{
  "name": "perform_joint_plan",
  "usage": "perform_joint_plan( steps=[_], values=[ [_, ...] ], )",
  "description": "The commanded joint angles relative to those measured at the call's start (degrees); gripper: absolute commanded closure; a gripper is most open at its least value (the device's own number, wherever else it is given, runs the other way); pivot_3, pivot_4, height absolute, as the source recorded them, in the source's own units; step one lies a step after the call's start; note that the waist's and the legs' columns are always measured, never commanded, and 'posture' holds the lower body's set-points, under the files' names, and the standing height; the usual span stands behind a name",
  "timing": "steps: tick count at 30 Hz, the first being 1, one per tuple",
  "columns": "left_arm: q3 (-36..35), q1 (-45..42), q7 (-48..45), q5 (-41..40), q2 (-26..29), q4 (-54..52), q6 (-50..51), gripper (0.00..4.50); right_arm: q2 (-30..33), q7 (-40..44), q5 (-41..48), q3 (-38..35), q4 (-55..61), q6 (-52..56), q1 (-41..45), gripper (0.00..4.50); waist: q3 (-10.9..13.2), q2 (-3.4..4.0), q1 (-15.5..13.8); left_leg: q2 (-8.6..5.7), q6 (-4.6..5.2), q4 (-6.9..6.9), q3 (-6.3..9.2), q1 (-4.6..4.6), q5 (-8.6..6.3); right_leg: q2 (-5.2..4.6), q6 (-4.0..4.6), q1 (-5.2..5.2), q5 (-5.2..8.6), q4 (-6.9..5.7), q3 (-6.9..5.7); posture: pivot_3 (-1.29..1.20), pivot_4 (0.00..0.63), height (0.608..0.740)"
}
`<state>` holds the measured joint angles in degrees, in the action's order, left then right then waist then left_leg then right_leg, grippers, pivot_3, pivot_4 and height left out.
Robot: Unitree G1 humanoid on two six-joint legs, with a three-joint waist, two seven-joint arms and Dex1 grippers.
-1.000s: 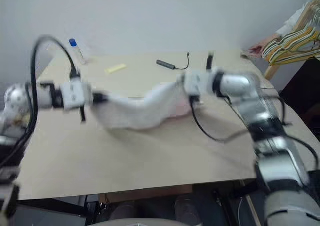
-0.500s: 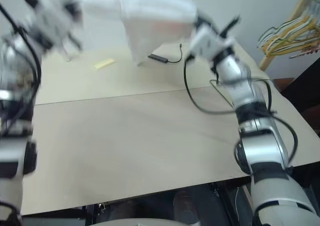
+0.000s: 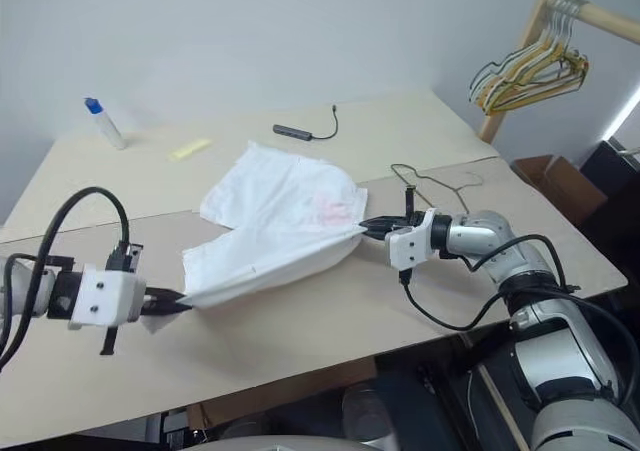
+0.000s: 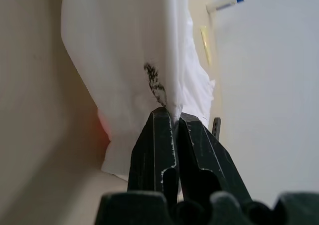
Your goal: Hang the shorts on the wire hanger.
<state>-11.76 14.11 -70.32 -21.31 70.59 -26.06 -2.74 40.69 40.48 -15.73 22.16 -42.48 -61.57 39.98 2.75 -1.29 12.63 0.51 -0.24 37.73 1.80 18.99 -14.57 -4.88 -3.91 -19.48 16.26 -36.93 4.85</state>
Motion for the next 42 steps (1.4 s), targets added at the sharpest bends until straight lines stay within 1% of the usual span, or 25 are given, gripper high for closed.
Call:
perform_joint_plan(
  steps=[1, 4, 5, 7, 11, 13, 14, 16, 18, 20, 22, 23, 24, 25, 26, 28, 29, 31, 32, 35, 36, 38, 42],
  values=[
    [-3.1, 5.8, -1.9, -1.8, -0.4, -7.5, 4.6, 4.47, 3.6, -4.0, -5.0, -2.0, -0.4, -1.2, -1.2, 4.5, 0.0, -0.03, -0.8, 0.02, 0.0, 0.01, -0.02, 0.05, -0.08, 0.02, 0.25, -0.05, -0.12, -0.01, 0.01, -0.08, 0.0, 0.74],
    [-1.1, 7.3, 0.0, -1.7, -2.1, -11.5, 7.4, 4.47, 4.4, -9.1, -10.1, -2.9, 1.0, -2.0, -2.7, 4.5, 0.0, -0.07, -2.0, 0.07, -0.02, 0.1, -0.15, 0.76, -0.21, 0.05, 0.31, -0.83, -0.19, -0.11, 0.17, -0.09, 0.0, 0.74],
    [0.2, 6.8, 0.7, -1.4, -2.5, -12.6, 8.3, 4.47, 4.7, -10.2, -11.0, -3.1, 1.4, -2.5, -3.1, 4.5, 0.0, -0.07, -2.2, 0.06, -0.02, 0.11, -0.16, 0.82, -0.21, 0.05, 0.31, -0.89, -0.19, -0.12, 0.18, -0.09, 0.0, 0.74],
    [2.7, 5.5, 1.8, -1.2, -3.2, -14.6, 10.3, 4.47, 5.8, -12.8, -13.2, -3.6, 2.5, -3.1, -4.2, 4.5, 0.0, -0.06, -2.7, 0.04, -0.02, 0.11, -0.18, 0.81, -0.21, 0.04, 0.31, -0.88, -0.2, -0.14, 0.21, -0.1, 0.0, 0.74],
    [6.2, 3.2, 2.9, -1.4, -4.1, -17.1, 13.6, 4.47, 8.7, -13.3, -11.5, -3.4, 6.4, -4.5, -7.8, 4.5, 0.0, -0.06, -2.8, -0.07, -0.02, 0.12, -0.27, 0.64, -0.21, 0.11, 0.35, -0.74, -0.22, -0.13, 0.26, -0.12, 0.0, 0.74],
    [6.4, 3.0, 2.9, -1.4, -4.2, -17.5, 14.5, 4.06, 10.4, -11.1, -7.4, -2.5, 9.4, -4.4, -10.3, 3.88, 0.0, -0.06, -2.6, 0.0, -0.02, 0.12, -0.34, 0.52, -0.21, 0.23, 0.37, -0.67, -0.23, -0.13, 0.37, -0.13, 0.0, 0.74],
    [6.2, 2.7, 3.0, -1.7, -4.5, -17.4, 14.6, 3.89, 11.5, -10.0, -5.6, -2.0, 11.3, -4.4, -11.8, 3.68, 0.0, -0.06, -2.5, 0.07, -0.01, 0.12, -0.39, 0.47, -0.21, 0.31, 0.39, -0.65, -0.24, -0.13, 0.45, -0.13, 0.0, 0.74],
    [4.3, 2.8, 3.0, -3.5, -5.0, -17.5, 15.8, 3.3, 14.3, -7.7, -1.4, -1.5, 15.2, -4.0, -15.4, 3.01, 0.0, -0.06, -2.3, 0.17, -0.01, 0.12, -0.47, 0.43, -0.22, 0.41, 0.42, -0.65, -0.25, -0.11, 0.55, -0.13, 0.0, 0.74],
    [0.8, 3.6, 3.1, -4.7, -5.8, -17.6, 16.4, 2.76, 17.5, -5.4, 3.0, -1.8, 19.6, -2.4, -19.2, 2.4, 0.0, -0.07, -2.1, 0.24, 0.02, 0.11, -0.53, 0.36, -0.23, 0.47, 0.45, -0.63, -0.25, -0.1, 0.61, -0.13, 0.0, 0.74],
    [-4.4, 4.3, 2.0, -8.4, -6.8, -17.0, 17.7, 2.23, 20.3, -3.5, 7.7, -2.8, 23.9, 1.0, -23.1, 1.82, 0.0, -0.08, -2.1, 0.31, 0.04, 0.11, -0.59, 0.34, -0.24, 0.51, 0.47, -0.65, -0.25, -0.1, 0.66, -0.12, 0.0, 0.74],
    [-11.2, 3.4, -0.1, -13.4, -7.7, -14.4, 18.9, 2.19, 23.4, -1.4, 15.1, -5.1, 29.6, 8.3, -28.0, 1.1, -0.1, -0.09, -2.2, 0.33, 0.05, 0.11, -0.61, 0.31, -0.25, 0.51, 0.47, -0.64, -0.25, -0.1, 0.67, -0.12, 0.0, 0.74],
    [-13.7, 1.2, 1.1, -15.9, -8.6, -12.3, 20.0, 2.19, 24.3, -1.0, 20.5, -7.1, 32.3, 14.3, -30.6, 0.72, -0.1, -0.08, -2.3, 0.34, 0.05, 0.12, -0.62, 0.29, -0.25, 0.51, 0.47, -0.62, -0.25, -0.1, 0.67, -0.11, 0.0, 0.74],
    [-15.3, -0.3, 2.0, -17.6, -9.2, -11.0, 20.9, 2.19, 24.7, -0.6, 24.2, -8.7, 34.4, 18.7, -32.4, 0.36, -0.1, -0.08, -2.4, 0.34, 0.05, 0.12, -0.63, 0.3, -0.25, 0.52, 0.47, -0.62, -0.24, -0.1, 0.66, -0.11, 0.0, 0.74],
    [-15.2, -3.9, 5.3, -19.6, -10.3, -9.3, 22.7, 2.19, 24.1, -1.8, 29.0, -11.4, 36.3, 27.0, -33.7, 0.14, -0.1, -0.09, -2.7, 0.33, 0.05, 0.13, -0.62, 0.3, -0.25, 0.52, 0.41, -0.62, -0.22, -0.11, 0.65, -0.11, 0.0, 0.74],
    [-14.0, -7.8, 8.7, -20.8, -11.8, -8.0, 24.2, 2.19, 23.1, -3.9, 33.3, -14.2, 37.9, 36.7, -34.3, 0.14, -0.1, -0.11, -2.9, 0.33, 0.05, 0.14, -0.61, 0.31, -0.24, 0.54, 0.24, -0.59, -0.15, -0.1, 0.65, -0.11, 0.0, 0.74],
    [-10.3, -14.9, 15.4, -22.1, -15.4, -7.1, 27.3, 2.19, 20.6, -8.7, 37.9, -18.6, 39.4, 52.5, -33.9, 0.14, -0.2, -0.15, -3.2, 0.33, 0.04, 0.17, -0.6, 0.31, -0.24, 0.55, 0.08, -0.54, -0.13, -0.08, 0.64, -0.11, 0.0, 0.74],
    [-8.8, -17.3, 17.7, -22.5, -16.8, -7.0, 28.7, 2.19, 19.6, -10.3, 39.0, -20.1, 39.8, 57.6, -33.5, 0.14, -0.3, -0.2, -3.4, 0.31, 0.04, 0.17, -0.6, 0.31, -0.24, 0.55, 0.05, -0.54, -0.13, -0.07, 0.65, -0.12, 0.0, 0.74],
    [-4.2, -22.8, 23.2, -23.5, -21.0, -7.0, 32.3, 2.19, 17.4, -15.5, 38.4, -21.2, 39.0, 72.6, -30.3, 0.14, -0.4, -0.35, -3.9, 0.31, 0.03, 0.18, -0.58, 0.36, -0.25, 0.56, 0.12, -0.6, -0.21, -0.01, 0.64, -0.12, 0.0, 0.74],
    [-2.4, -24.7, 24.6, -23.8, -22.5, -7.1, 33.7, 2.19, 16.7, -16.8, 38.4, -21.5, 38.7, 79.4, -28.7, 0.14, -0.4, -0.36, -3.9, 0.29, 0.01, 0.18, -0.56, 0.43, -0.27, 0.56, 0.39, -0.61, -0.4, 0.04, 0.64, -0.13, 0.0, 0.74],
    [1.7, -28.5, 26.6, -22.9, -26.0, -6.9, 35.3, 2.19, 13.2, -20.2, 37.1, -21.2, 33.7, 96.0, -21.7, 0.14, -0.4, -0.35, -3.9, 0.27, -0.01, 0.18, -0.54, 0.84, -0.27, 0.56, 0.38, -0.92, -0.42, 0.11, 0.62, -0.15, 0.0, 0.74],
    [2.4, -29.1, 26.9, -23.0, -26.7, -6.8, 35.7, 2.19, 12.0, -20.6, 36.4, -20.9, 30.9, 99.7, -18.9, 0.14, -0.4, -0.34, -3.7, 0.27, -0.01, 0.19, -0.54, 0.97, -0.27, 0.57, 0.38, -1.05, -0.44, 0.12, 0.63, -0.15, 0.0, 0.74],
    [3.4, -29.8, 26.6, -22.7, -27.4, -6.8, 35.8, 2.19, 9.3, -21.7, 34.2, -20.3, 23.4, 103.9, -13.0, 0.14, -0.3, -0.3, -3.3, 0.25, 0.0, 0.22, -0.57, 1.16, -0.27, 0.57, 0.38, -1.21, -0.46, 0.11, 0.65, -0.15, 0.0, 0.74],
    [4.3, -30.3, 26.2, -22.1, -27.8, -6.7, 35.9, 2.19, 6.2, -19.2, 30.1, -19.2, 11.1, 103.1, -4.9, 0.14, -0.3, -0.27, -2.6, 0.21, 0.0, 0.25, -0.83, 1.19, -0.26, 0.58, 0.37, -1.23, -0.47, 0.13, 0.61, -0.14, 0.0, 0.74]
  ],
)
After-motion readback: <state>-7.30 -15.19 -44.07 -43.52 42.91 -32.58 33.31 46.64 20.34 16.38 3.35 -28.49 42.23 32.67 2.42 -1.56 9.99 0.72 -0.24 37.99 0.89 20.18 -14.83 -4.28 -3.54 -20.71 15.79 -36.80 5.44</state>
